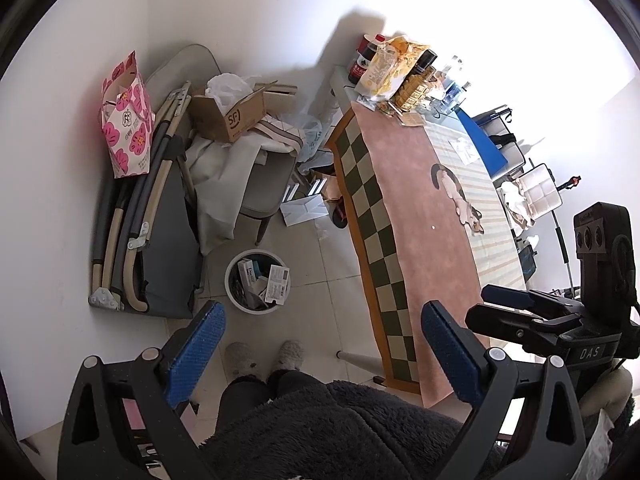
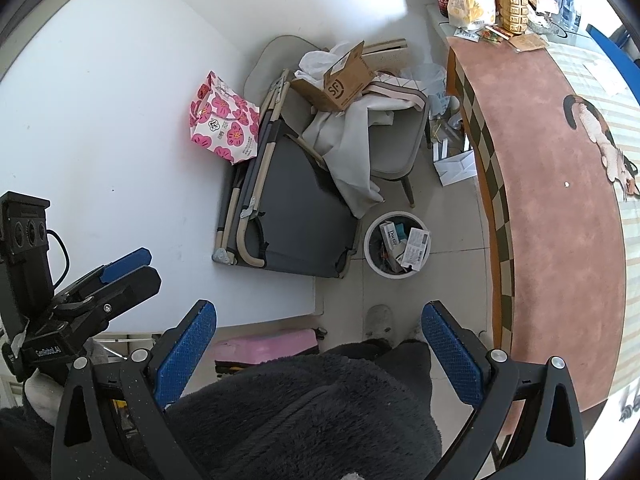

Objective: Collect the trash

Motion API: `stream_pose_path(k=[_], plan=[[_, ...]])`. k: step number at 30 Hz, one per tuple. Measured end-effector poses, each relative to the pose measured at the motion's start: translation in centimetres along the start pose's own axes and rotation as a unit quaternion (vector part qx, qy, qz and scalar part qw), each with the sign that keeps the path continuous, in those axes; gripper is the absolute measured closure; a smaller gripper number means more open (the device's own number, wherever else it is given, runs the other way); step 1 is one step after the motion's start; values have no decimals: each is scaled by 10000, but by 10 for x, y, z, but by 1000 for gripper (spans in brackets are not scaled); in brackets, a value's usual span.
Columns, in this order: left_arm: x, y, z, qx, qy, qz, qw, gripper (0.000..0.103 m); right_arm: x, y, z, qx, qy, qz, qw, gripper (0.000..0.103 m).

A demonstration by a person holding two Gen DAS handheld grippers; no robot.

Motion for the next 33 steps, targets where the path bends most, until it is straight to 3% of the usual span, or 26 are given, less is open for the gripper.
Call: stream_pose_path(k=[33], plan=[[-1,-1,4,6,22,2,10000,3,5,-2,8,40,-19,13,10000,0]])
Point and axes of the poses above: each gripper's, at about its wrist camera, not at the fingertips, and x roughly the way its jaws point, z to its left, y to its underside, the point moved 10 cm from there along x, roughly the way its jaws point, and after that the axes turned 8 degrees about -x, right-handed, at the moved point
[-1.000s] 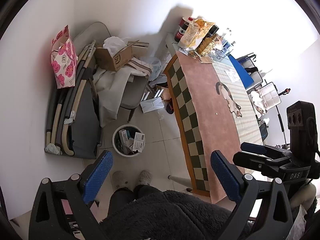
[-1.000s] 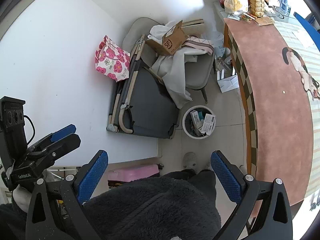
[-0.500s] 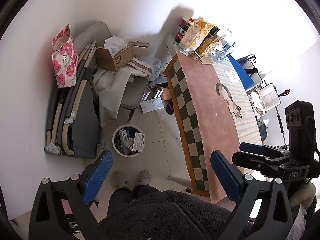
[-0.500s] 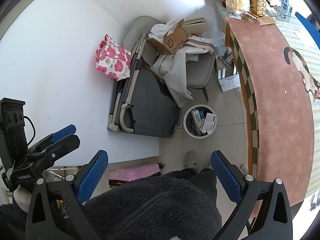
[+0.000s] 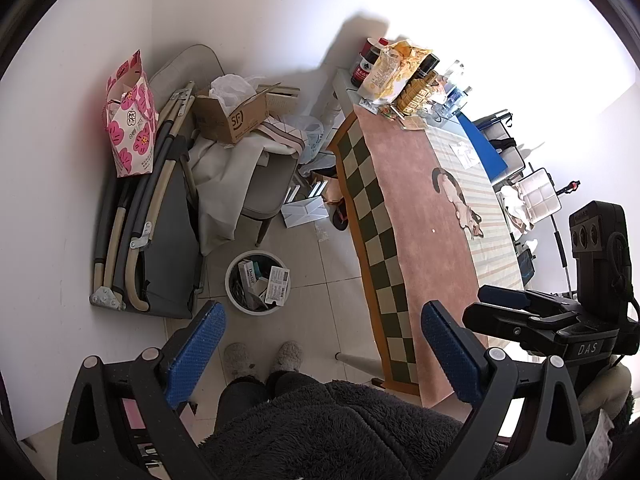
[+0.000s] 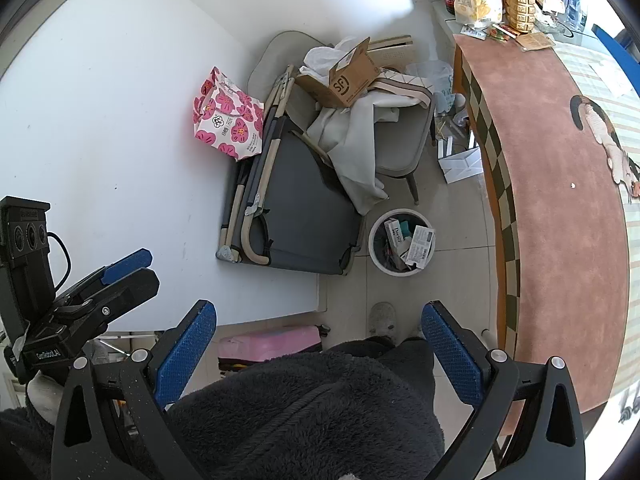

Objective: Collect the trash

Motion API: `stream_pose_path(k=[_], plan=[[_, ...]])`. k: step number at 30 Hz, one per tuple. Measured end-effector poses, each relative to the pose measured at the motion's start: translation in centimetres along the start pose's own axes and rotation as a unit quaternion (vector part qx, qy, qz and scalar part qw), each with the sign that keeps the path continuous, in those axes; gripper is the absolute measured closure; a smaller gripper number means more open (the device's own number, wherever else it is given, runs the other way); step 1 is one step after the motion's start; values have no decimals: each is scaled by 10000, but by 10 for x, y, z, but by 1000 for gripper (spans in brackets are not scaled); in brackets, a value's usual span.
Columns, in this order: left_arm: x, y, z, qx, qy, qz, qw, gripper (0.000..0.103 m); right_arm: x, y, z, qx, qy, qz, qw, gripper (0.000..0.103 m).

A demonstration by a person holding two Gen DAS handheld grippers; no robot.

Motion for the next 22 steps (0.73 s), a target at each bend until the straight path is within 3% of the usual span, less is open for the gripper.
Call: stream_pose_path(k=[22], plan=[[-1,0,1,-14,20,-10,10000,3,2,0,9,-4,-20,0,10000,0]])
Point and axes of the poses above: each gripper's, at about its wrist camera, not at the fingertips, and x roughly the way its jaws point, z to its left, y to its underside, the point moved 10 cm from there along x, roughly the way its jaws point, and after that the axes turned 8 degrees about -x, right-handed, at the moved point
